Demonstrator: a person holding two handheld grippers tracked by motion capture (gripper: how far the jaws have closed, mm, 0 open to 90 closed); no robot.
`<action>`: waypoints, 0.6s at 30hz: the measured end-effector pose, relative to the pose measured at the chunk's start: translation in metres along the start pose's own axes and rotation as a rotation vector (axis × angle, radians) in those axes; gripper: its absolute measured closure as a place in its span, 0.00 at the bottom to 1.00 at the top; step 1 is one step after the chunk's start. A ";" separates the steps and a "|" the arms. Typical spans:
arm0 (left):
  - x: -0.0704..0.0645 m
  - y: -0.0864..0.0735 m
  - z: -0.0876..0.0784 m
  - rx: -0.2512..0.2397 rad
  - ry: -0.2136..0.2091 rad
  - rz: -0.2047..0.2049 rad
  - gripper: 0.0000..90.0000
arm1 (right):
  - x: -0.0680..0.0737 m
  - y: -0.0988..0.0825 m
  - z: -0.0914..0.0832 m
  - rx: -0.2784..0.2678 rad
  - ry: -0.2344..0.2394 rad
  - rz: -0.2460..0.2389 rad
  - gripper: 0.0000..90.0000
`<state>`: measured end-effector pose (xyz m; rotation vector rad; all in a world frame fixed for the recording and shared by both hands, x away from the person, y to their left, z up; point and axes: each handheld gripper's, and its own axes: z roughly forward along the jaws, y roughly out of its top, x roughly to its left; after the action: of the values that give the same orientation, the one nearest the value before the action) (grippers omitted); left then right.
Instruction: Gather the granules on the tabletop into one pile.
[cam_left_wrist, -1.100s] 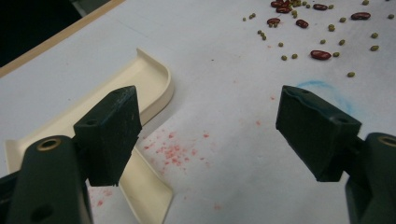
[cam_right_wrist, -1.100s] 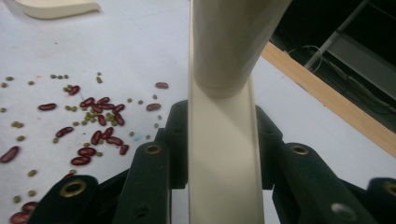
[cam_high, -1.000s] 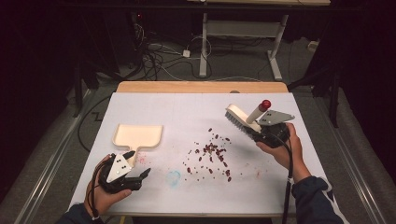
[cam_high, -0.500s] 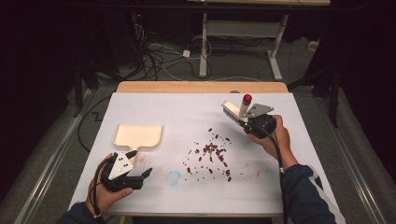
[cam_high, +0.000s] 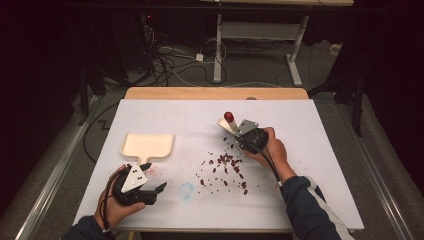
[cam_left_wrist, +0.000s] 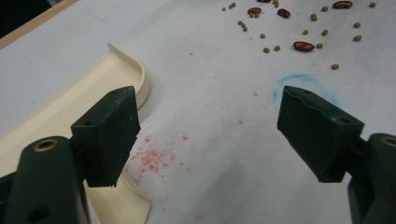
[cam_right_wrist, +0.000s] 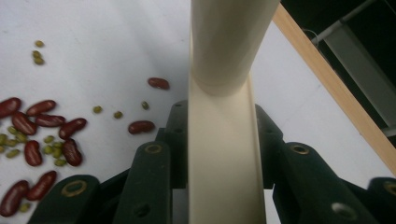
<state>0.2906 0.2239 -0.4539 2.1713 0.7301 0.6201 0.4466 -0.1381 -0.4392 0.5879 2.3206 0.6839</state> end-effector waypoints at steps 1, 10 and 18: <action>0.000 0.000 -0.001 -0.001 -0.002 0.001 0.22 | 0.000 0.000 0.000 0.000 0.000 0.000 0.75; 0.000 0.000 -0.002 0.003 -0.022 -0.001 0.22 | 0.032 0.000 -0.020 -0.108 0.176 -0.122 0.75; -0.001 0.000 -0.002 0.010 -0.041 0.000 0.23 | 0.046 -0.007 -0.041 -0.148 0.293 -0.191 0.75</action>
<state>0.2886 0.2242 -0.4535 2.1871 0.7126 0.5713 0.3854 -0.1307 -0.4366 0.2045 2.5237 0.8887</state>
